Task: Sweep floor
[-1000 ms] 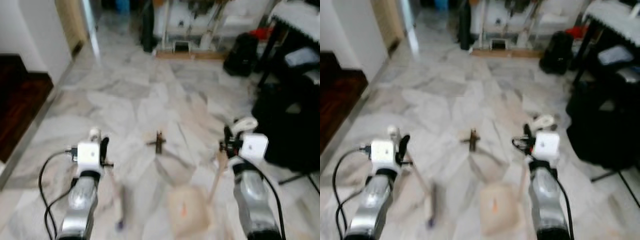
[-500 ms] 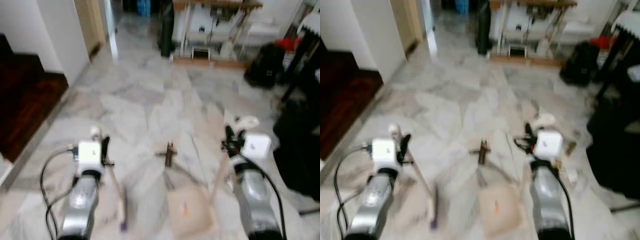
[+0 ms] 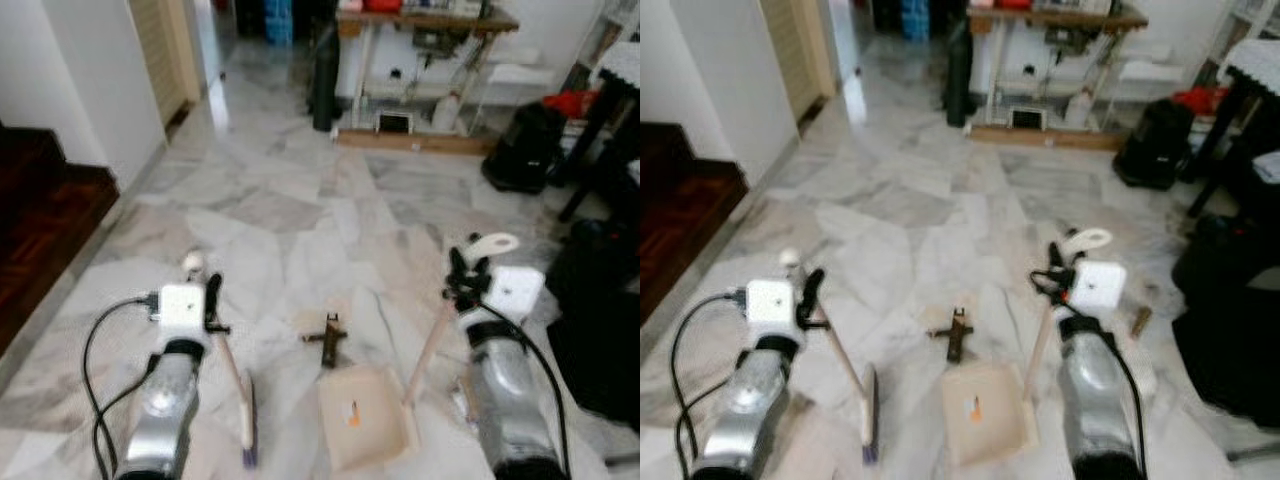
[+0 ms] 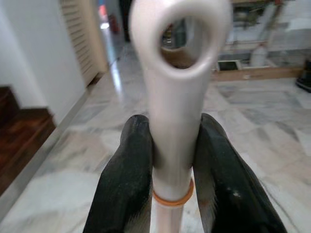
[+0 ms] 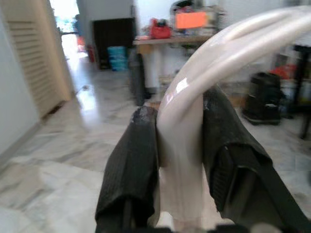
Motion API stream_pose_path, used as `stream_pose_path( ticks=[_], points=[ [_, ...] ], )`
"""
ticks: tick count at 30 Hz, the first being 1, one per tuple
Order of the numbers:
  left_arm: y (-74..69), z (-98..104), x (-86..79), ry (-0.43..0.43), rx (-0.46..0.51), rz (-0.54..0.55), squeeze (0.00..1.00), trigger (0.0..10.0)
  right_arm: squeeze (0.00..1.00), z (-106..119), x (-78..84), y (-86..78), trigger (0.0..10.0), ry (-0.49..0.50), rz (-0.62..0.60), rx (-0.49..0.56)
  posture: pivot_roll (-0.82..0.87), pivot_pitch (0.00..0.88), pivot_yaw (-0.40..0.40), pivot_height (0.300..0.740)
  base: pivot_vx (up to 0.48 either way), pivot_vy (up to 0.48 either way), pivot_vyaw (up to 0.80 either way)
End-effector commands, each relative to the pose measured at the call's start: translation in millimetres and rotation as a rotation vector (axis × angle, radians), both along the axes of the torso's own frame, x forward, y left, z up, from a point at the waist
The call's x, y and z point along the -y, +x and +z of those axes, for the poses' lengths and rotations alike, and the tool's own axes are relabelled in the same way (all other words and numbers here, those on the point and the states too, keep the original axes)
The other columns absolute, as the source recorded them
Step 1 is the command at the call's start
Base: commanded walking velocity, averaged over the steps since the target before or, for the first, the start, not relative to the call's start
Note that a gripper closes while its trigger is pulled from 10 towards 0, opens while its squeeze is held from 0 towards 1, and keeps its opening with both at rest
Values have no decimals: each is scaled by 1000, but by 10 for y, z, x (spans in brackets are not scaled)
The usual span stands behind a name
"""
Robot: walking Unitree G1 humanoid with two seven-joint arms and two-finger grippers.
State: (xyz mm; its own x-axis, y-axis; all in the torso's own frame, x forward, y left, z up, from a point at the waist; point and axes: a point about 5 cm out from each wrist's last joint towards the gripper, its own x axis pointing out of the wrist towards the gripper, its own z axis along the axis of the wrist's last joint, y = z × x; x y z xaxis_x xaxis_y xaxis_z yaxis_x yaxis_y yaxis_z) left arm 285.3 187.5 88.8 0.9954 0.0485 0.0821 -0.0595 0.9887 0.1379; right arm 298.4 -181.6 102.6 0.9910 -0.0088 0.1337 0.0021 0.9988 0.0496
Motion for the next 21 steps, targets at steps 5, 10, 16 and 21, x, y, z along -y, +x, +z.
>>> stream_pose_path(
  ticks=[5, 10, 16, 21],
  points=[
    [31, 112, 86, 17, 56, -34, 0, 10000, 0, 90, 84, 6, 10000, 20, -25, 47, -18, 0, 2, 740, 385, 0, 0],
    [23, 111, 77, 16, 56, -34, 0, 10000, 0, 91, 59, 15, 10000, 29, -24, 45, -18, 0, 3, 740, 382, 0, 0],
    [28, 119, 72, 18, 57, -31, 0, 10000, 0, 99, 55, 18, 10000, 25, -19, 48, -16, 0, 0, 740, 383, 0, 0],
    [29, 116, 80, 16, 56, -31, 0, 10000, 0, 94, 69, 13, 10000, 18, -26, 45, -16, 0, -2, 740, 381, 0, 0]
  ],
)
